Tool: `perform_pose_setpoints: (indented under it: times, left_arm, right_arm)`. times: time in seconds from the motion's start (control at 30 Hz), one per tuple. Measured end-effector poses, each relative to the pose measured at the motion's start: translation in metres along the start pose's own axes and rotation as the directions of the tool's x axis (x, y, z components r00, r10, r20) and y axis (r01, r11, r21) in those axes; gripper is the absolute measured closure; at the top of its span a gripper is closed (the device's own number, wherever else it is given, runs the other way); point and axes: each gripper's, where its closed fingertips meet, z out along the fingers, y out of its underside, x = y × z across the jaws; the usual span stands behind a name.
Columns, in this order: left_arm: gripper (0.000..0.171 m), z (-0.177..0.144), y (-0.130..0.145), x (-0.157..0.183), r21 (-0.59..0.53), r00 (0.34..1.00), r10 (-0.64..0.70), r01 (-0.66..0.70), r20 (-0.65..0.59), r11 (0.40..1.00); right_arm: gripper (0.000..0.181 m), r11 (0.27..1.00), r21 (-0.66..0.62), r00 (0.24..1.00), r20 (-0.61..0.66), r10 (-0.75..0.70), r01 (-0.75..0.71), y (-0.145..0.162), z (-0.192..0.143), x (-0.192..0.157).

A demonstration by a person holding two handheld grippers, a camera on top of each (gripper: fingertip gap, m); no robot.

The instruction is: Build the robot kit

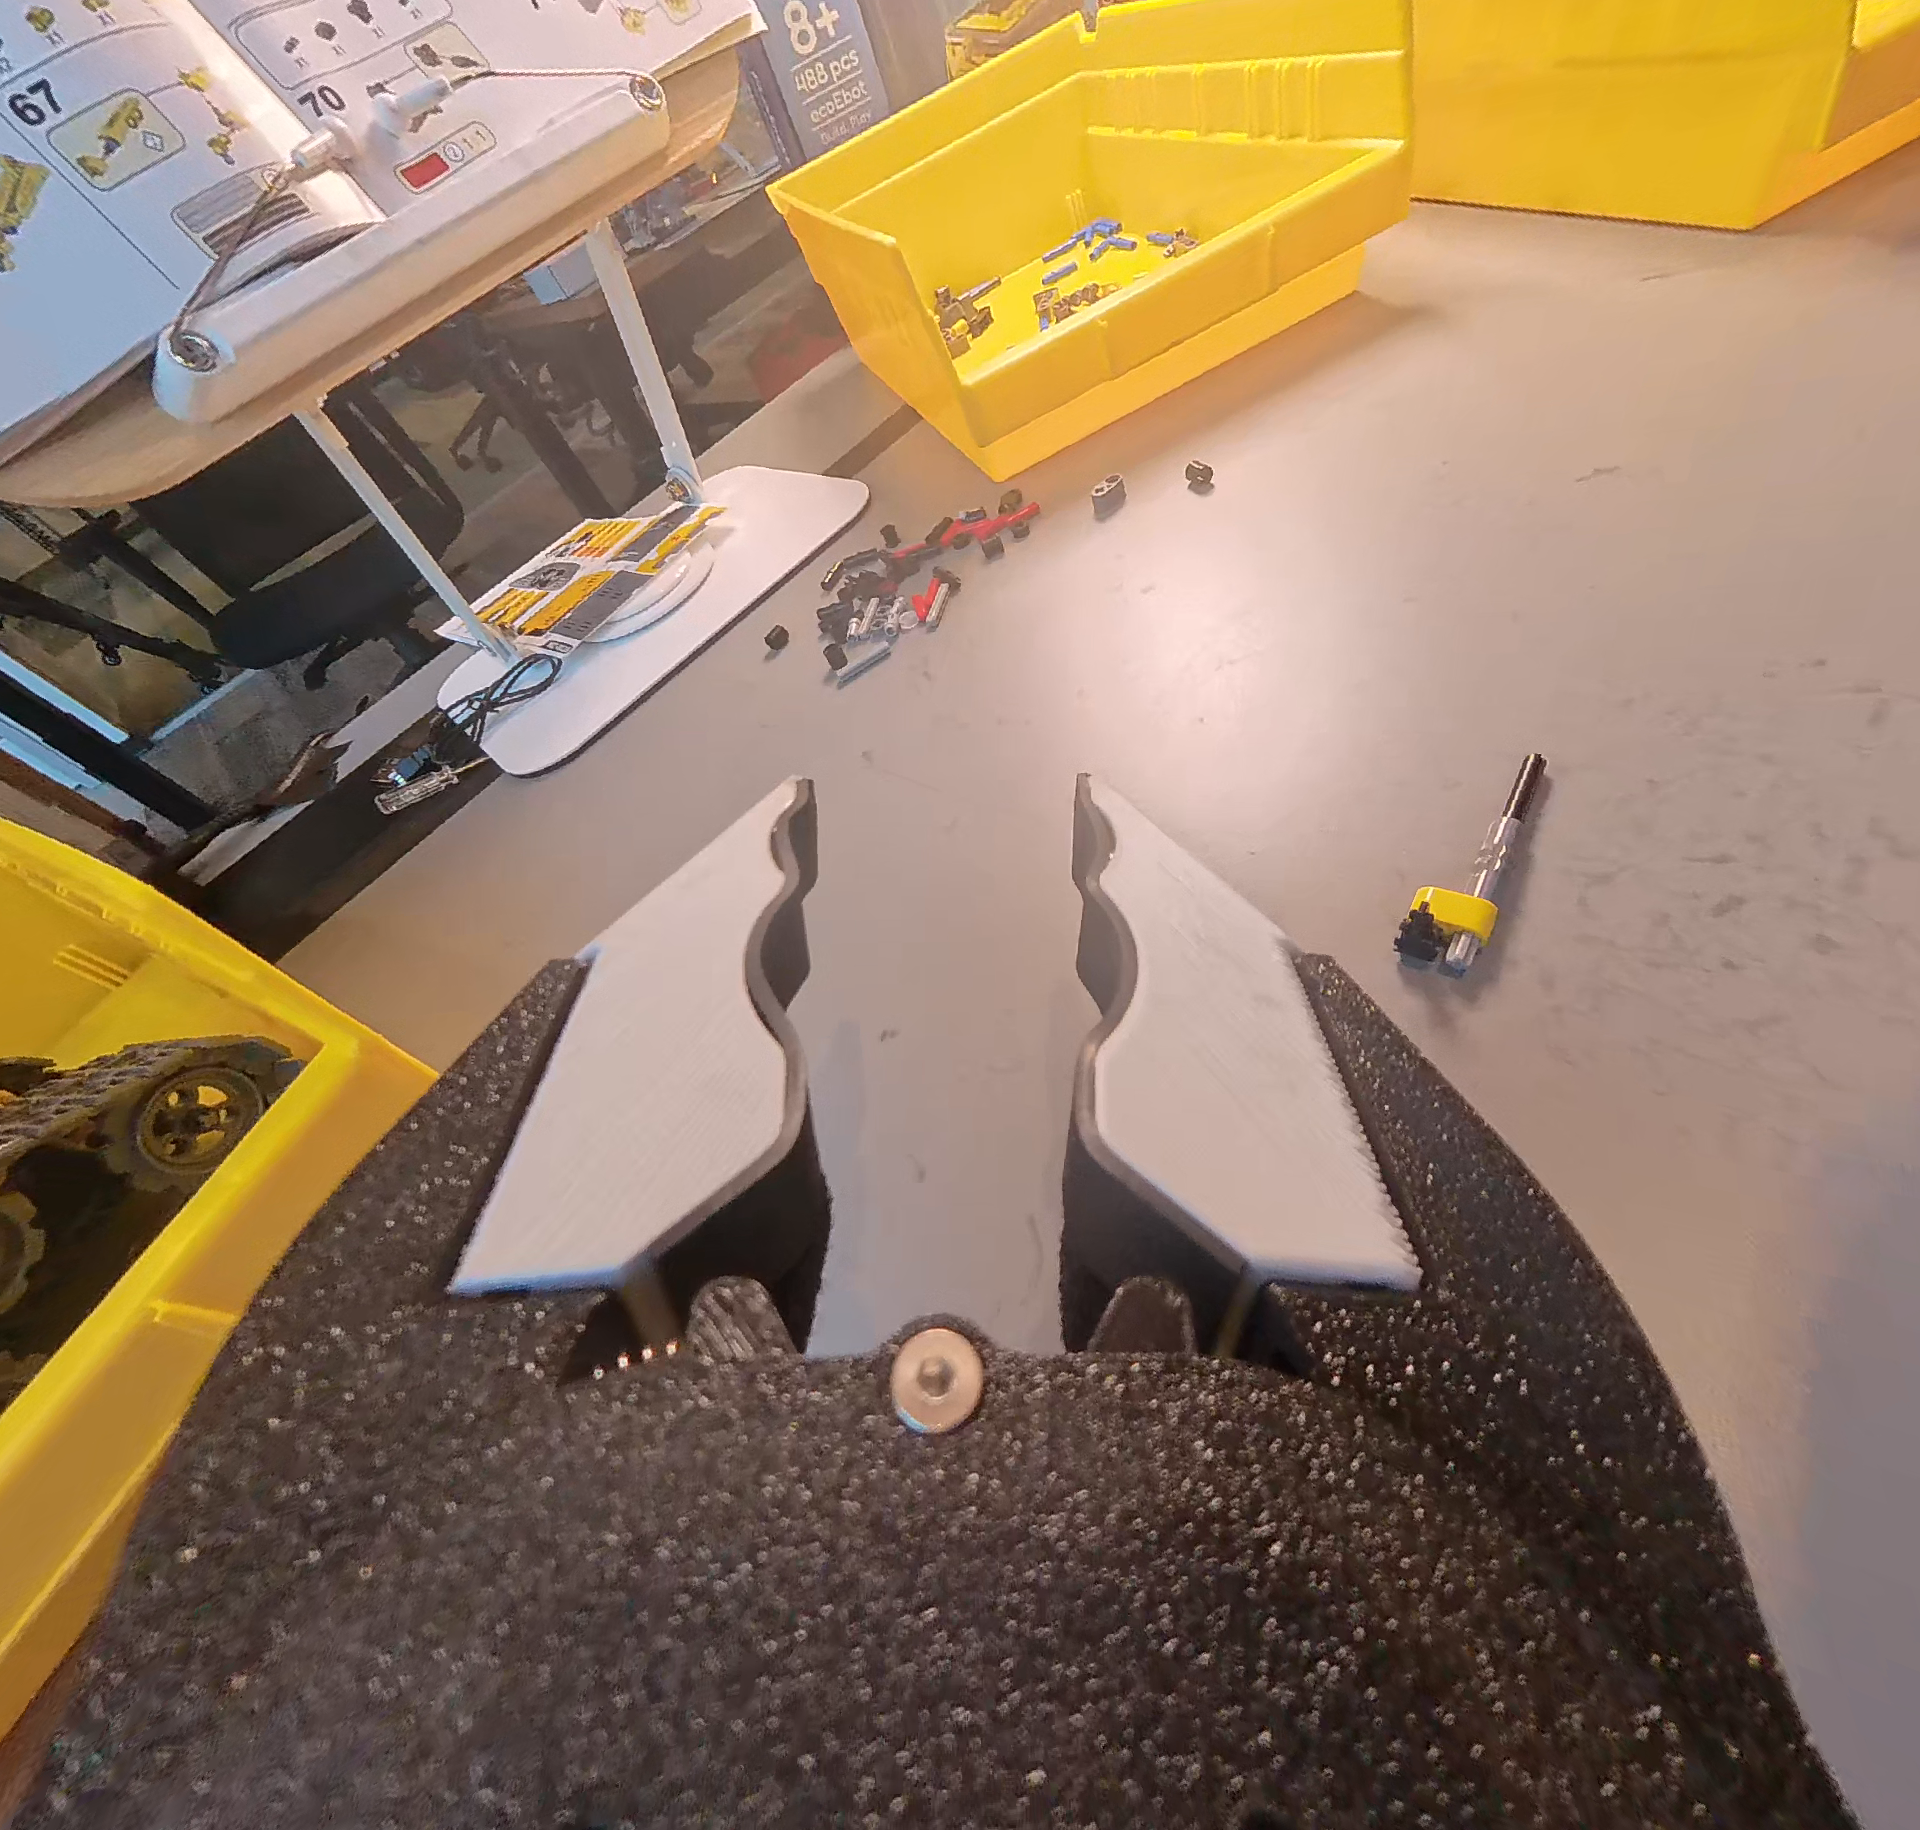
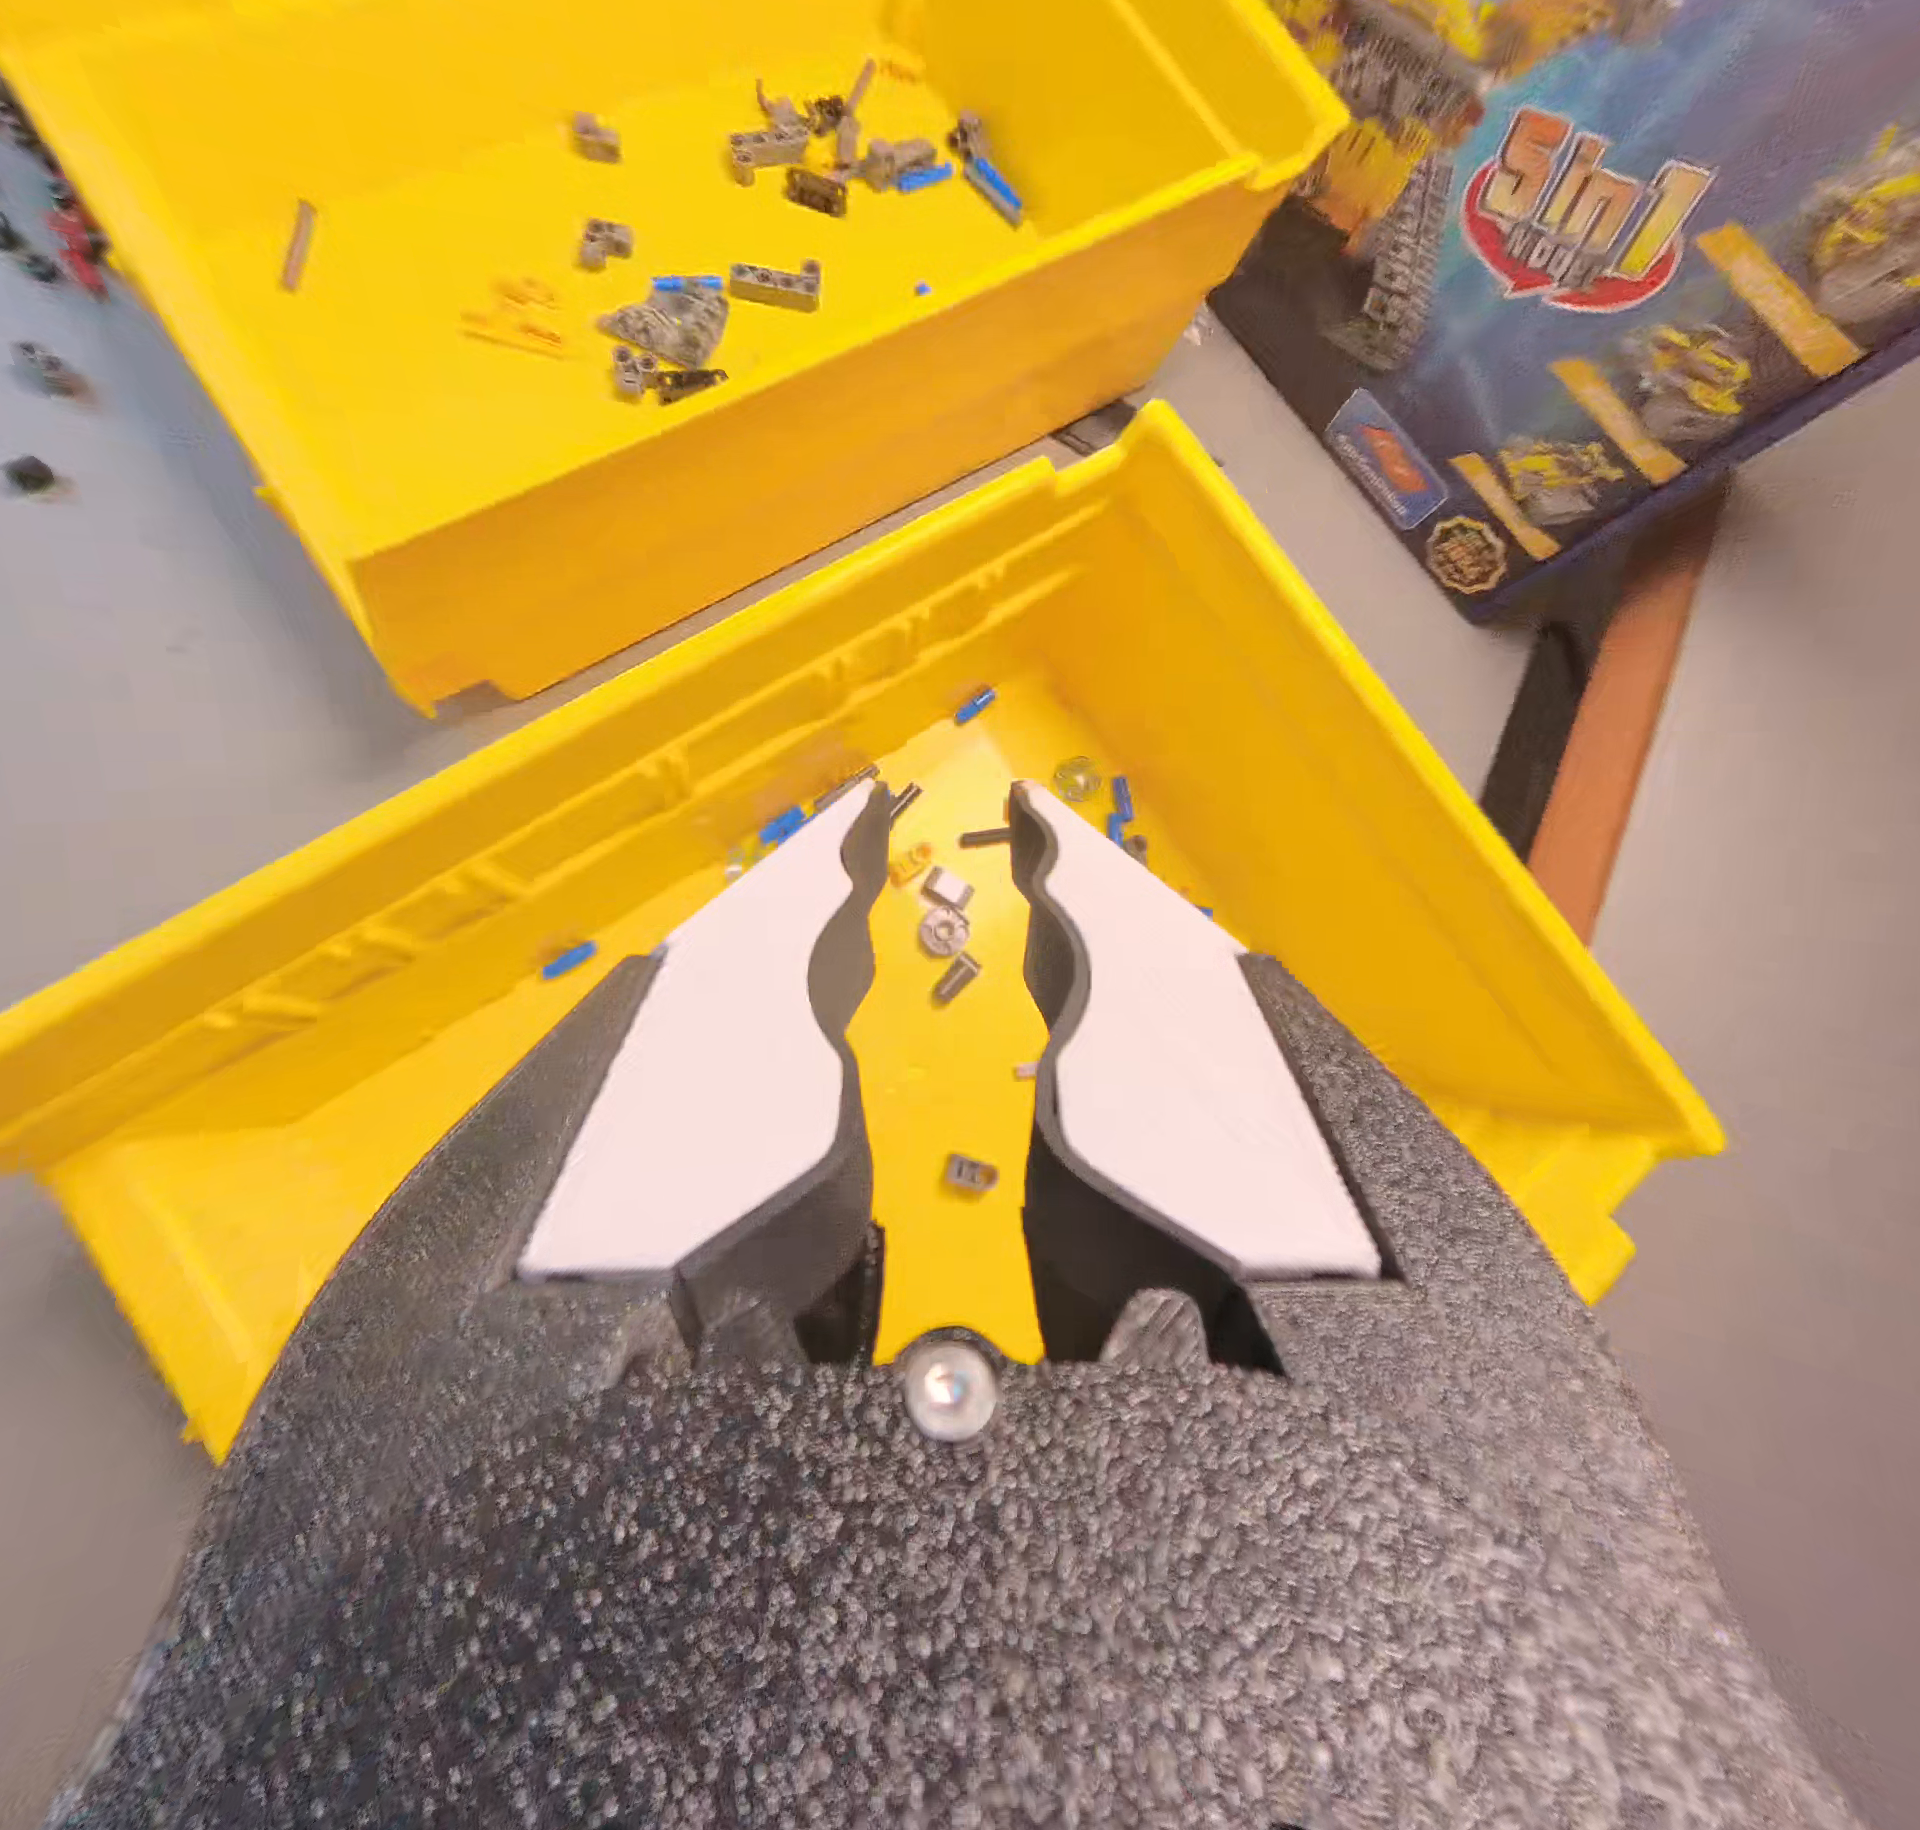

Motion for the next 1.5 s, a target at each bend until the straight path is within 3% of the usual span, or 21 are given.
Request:
perform_pose_setpoints:
  times: [0.1,0.17,0.3,0.43,0.57,0.73,1.03,1.5]
  left_arm:
    - [0.123,-0.002,-0.001,-0.001,0.008,1.0,-0.007,0.006,0.005,1.0]
    - [0.123,-0.004,0.0,-0.003,0.006,1.0,-0.009,0.009,0.014,1.0]
    - [0.123,-0.003,0.002,-0.005,-0.004,1.0,-0.019,0.019,0.017,1.0]
    - [0.123,0.0,0.005,-0.003,-0.023,1.0,0.004,-0.004,0.015,1.0]
    - [0.123,0.0,0.005,-0.003,-0.024,1.0,0.009,-0.009,0.021,1.0]
    - [0.123,0.0,0.005,-0.004,-0.027,1.0,0.003,-0.003,0.024,1.0]
    - [0.124,0.003,0.008,-0.002,-0.053,1.0,0.022,-0.021,0.021,0.998]
    - [0.124,0.004,0.01,0.001,-0.066,0.999,0.045,-0.044,0.014,0.997]
  right_arm:
    - [0.158,0.994,-0.084,0.984,0.16,0.078,-0.065,0.013,0.041,-0.007]
    - [0.159,0.991,-0.131,0.959,0.285,0.017,0.021,0.026,0.057,-0.028]
    - [0.158,0.966,-0.154,0.929,0.34,-0.145,0.207,0.042,0.075,-0.044]
    - [0.158,0.948,-0.176,0.924,0.325,-0.2,0.267,0.048,0.086,-0.039]
    - [0.171,0.946,-0.211,0.919,0.363,-0.157,0.245,0.053,0.09,-0.035]
    - [0.174,0.943,-0.243,0.908,0.403,-0.116,0.228,0.062,0.084,-0.031]
    - [0.173,0.944,-0.223,0.903,0.408,-0.136,0.243,0.065,0.073,-0.027]
    - [0.163,0.956,-0.191,0.914,0.382,-0.138,0.224,0.047,0.088,-0.028]
